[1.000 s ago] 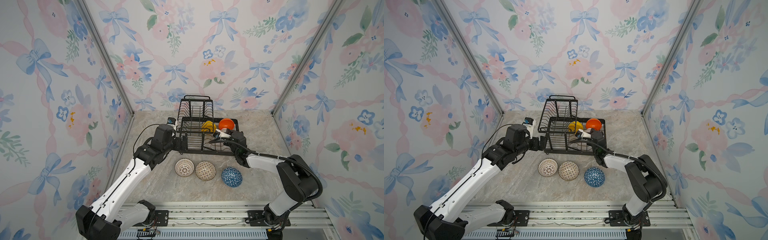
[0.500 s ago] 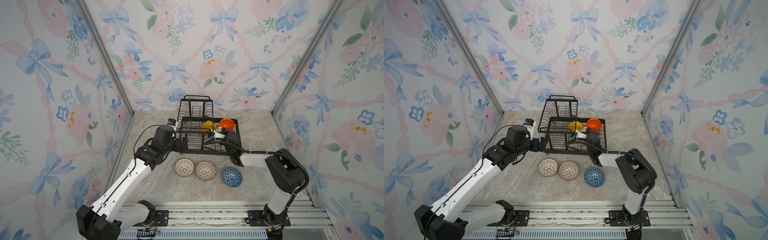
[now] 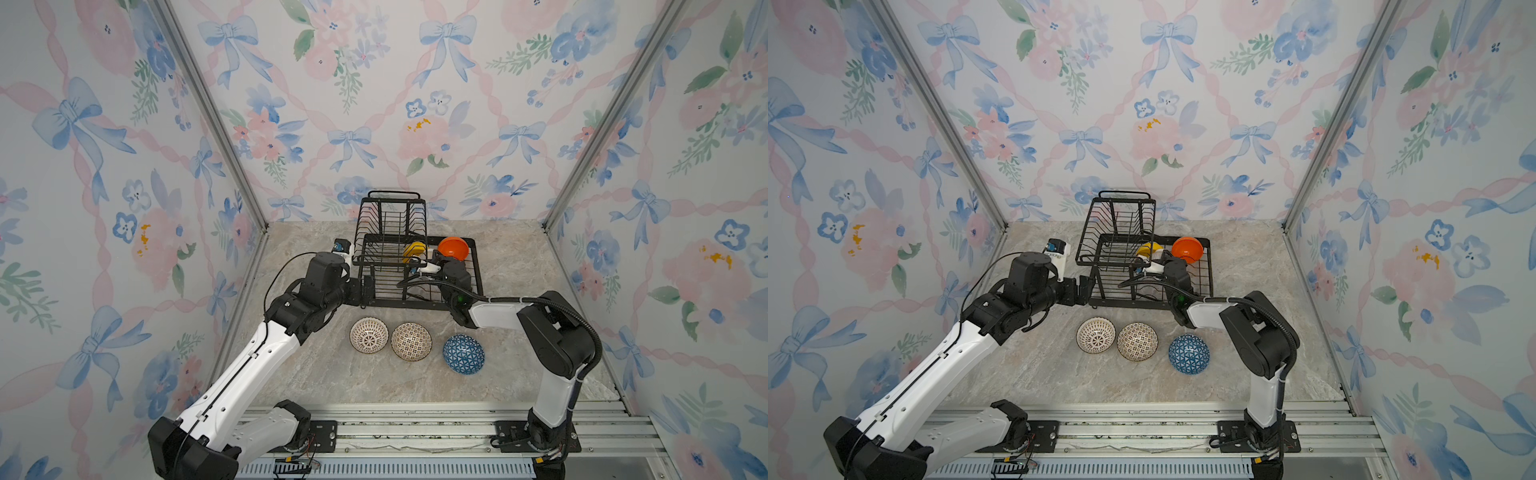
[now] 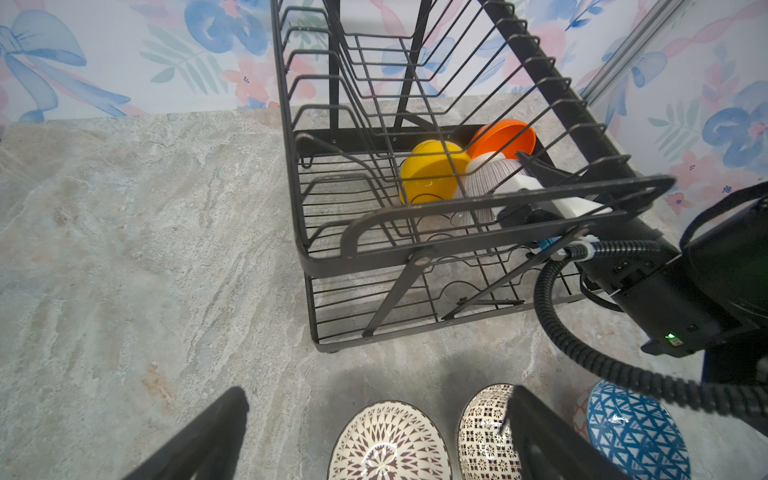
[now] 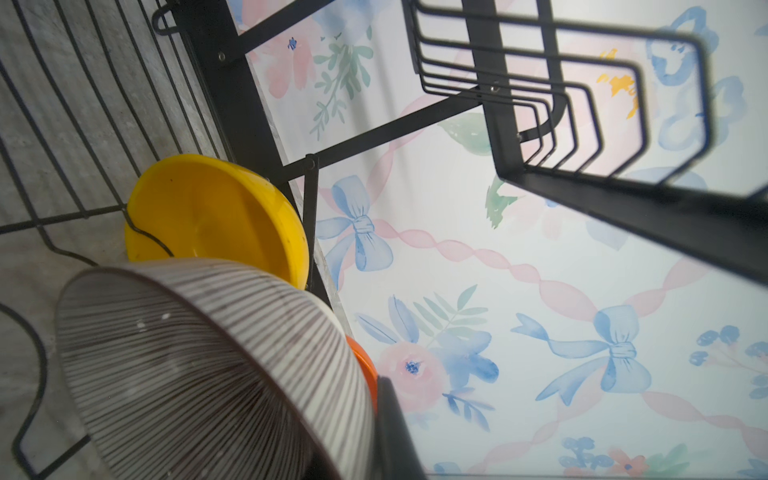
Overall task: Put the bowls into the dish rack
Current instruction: 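Hold the pink-striped bowl upright in the rack slots with the right gripper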
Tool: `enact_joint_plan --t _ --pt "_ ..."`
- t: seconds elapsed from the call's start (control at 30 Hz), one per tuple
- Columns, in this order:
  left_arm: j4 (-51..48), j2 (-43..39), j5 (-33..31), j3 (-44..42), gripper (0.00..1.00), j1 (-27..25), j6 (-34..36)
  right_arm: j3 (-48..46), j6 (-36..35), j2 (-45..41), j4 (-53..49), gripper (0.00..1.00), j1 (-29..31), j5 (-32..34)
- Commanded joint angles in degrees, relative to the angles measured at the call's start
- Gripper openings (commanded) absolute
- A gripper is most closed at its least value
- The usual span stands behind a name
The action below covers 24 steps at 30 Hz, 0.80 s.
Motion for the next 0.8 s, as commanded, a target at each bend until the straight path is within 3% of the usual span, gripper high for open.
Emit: enact_joint_plan --t 0.0,0.77 --pt "0.3 -0.2 0.9 -0.9 0.98 0.3 -0.5 2.9 2.3 1.1 4.8 0.00 0.5 -0.3" --pt "0.3 1.0 0.9 -0.9 0.98 0.4 -0.4 6.8 8.3 6.7 6.5 0.00 0.4 -1.1"
